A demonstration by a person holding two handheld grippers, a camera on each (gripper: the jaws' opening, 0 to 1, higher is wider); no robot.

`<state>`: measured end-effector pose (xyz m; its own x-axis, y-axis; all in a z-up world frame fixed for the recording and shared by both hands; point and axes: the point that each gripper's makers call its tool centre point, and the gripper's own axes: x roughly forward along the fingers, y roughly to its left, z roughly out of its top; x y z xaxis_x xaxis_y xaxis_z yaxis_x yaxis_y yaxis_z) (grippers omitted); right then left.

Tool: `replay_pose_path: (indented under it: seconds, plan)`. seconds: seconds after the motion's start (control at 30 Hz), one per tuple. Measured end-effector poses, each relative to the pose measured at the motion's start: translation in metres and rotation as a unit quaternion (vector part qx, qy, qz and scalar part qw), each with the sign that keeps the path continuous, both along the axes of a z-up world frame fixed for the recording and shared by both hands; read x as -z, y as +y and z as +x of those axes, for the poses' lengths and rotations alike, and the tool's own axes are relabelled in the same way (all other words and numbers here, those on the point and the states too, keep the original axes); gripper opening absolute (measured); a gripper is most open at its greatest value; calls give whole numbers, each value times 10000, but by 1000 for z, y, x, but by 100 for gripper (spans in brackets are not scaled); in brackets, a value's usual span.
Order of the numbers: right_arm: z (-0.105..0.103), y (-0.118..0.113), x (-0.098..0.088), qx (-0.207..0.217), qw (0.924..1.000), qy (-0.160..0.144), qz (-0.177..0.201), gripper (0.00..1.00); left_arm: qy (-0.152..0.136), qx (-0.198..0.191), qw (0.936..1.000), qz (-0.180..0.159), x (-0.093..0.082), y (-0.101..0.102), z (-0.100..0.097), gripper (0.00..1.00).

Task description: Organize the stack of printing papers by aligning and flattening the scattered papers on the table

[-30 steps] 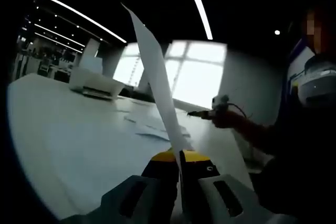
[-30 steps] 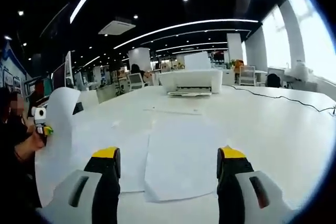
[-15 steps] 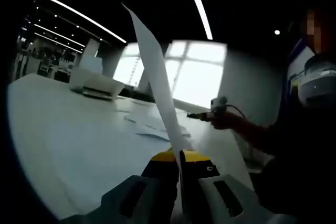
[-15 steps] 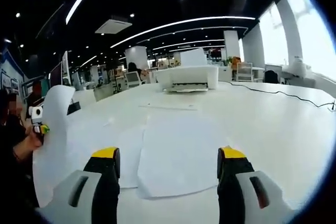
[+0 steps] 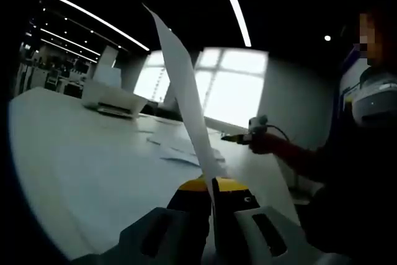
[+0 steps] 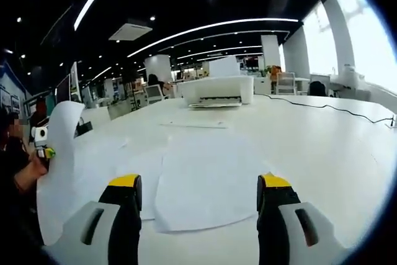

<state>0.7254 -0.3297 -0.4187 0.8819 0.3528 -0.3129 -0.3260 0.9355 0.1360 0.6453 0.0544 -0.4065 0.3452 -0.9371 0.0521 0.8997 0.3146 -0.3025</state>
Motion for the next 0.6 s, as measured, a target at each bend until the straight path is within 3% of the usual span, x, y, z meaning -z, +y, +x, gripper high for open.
replay_pose_path:
  seconds: [0.6]
  plan:
    - [7,-20,15,182,9997,141,47,71,0,-3,10000,-2,-1,-3,-5,6]
